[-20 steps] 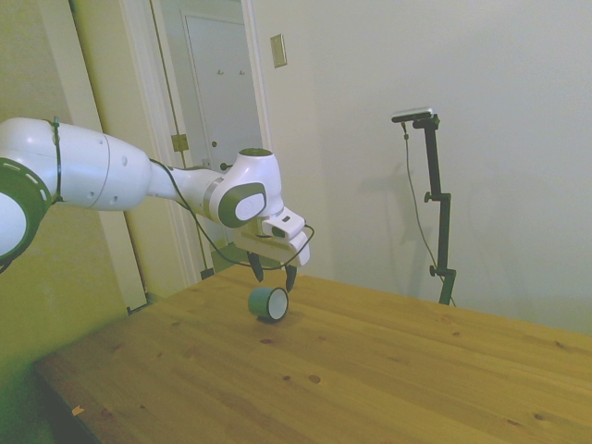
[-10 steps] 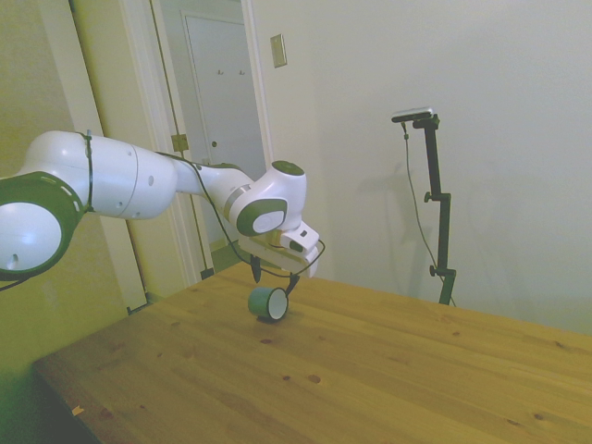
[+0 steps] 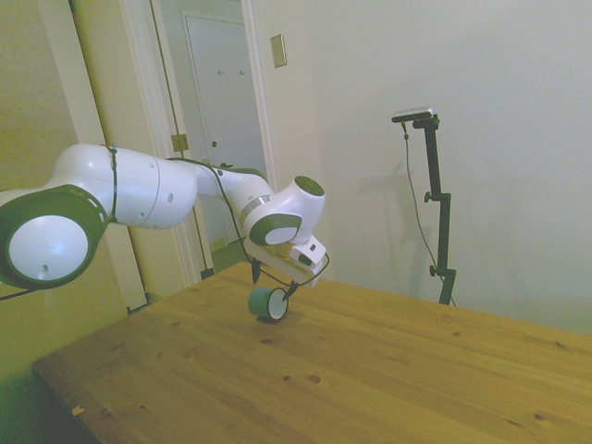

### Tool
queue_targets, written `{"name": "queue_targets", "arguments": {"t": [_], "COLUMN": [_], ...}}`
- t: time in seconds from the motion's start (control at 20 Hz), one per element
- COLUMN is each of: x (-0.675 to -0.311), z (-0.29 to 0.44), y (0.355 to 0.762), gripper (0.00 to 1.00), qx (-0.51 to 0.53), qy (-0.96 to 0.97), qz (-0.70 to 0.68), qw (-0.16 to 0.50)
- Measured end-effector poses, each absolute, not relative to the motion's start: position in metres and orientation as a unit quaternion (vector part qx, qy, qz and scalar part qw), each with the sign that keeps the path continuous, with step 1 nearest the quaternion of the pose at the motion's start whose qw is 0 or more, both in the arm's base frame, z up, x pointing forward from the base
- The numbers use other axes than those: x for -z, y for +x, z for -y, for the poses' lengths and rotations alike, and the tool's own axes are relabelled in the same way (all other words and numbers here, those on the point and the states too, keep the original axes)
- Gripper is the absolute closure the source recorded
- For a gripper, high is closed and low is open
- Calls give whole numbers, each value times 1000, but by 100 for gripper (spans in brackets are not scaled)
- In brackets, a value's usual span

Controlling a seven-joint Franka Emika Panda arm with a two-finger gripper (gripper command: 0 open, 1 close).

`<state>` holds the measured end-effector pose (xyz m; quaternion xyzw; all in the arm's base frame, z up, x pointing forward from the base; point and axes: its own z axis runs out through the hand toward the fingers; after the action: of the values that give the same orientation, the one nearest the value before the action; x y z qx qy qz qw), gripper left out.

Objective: Flip the mug upright

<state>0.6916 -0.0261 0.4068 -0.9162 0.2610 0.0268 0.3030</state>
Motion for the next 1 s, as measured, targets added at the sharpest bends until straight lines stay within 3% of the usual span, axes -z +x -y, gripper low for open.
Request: {"name": "queue_targets", "arguments": {"t": [0.45,1.0], "x": [-377,-352], "z": [22,3], "y": [703,722], "gripper": [0,0], "qx": [-100,-161], "qy": [-885,-858], "qz": [-203,-164], "qw": [407,459]}}
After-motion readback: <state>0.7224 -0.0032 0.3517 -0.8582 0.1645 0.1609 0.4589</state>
